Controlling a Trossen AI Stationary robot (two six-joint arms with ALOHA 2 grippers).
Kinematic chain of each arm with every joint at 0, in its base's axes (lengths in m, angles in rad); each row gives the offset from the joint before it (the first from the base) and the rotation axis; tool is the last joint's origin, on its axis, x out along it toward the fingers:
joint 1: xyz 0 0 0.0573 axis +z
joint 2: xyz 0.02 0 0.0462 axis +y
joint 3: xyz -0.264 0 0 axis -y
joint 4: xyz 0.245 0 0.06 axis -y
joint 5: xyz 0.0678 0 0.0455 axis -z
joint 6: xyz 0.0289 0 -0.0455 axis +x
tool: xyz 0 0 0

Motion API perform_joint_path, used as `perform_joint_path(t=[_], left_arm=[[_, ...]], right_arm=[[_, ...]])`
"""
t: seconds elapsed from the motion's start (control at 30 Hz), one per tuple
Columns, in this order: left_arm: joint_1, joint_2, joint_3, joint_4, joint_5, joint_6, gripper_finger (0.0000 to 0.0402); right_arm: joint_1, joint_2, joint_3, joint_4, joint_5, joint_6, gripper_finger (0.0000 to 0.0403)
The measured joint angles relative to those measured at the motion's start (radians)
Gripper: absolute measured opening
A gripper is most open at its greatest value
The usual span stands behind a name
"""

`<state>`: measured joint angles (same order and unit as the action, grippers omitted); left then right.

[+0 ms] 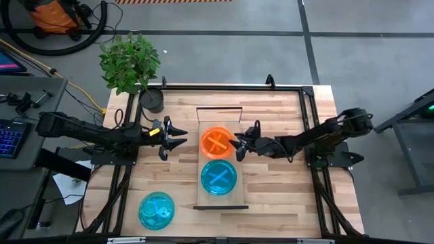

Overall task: Place and stack plates onto a shelf
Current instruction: Stack the orange plate on top of the other orange plate on the shelf, then stack the blue plate on top of the other blue plate on the shelf

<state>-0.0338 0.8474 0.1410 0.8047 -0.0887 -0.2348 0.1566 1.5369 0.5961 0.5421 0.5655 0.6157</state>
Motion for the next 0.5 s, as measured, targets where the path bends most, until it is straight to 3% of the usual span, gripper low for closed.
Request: perform_joint_path(t=[0.3,0.5], left_arm=[[0.0,0.0,0.0,0.0,0.0,0.0,0.0147],[0.0,0.0,0.0,0.0,0.0,0.0,0.0147]], right_arm=[[0.0,-0.225,0.0,-0.21,0.051,-0.099,0.0217],[0.01,-0.328,0.0,-0.223,0.065,-0.225,0.0216]])
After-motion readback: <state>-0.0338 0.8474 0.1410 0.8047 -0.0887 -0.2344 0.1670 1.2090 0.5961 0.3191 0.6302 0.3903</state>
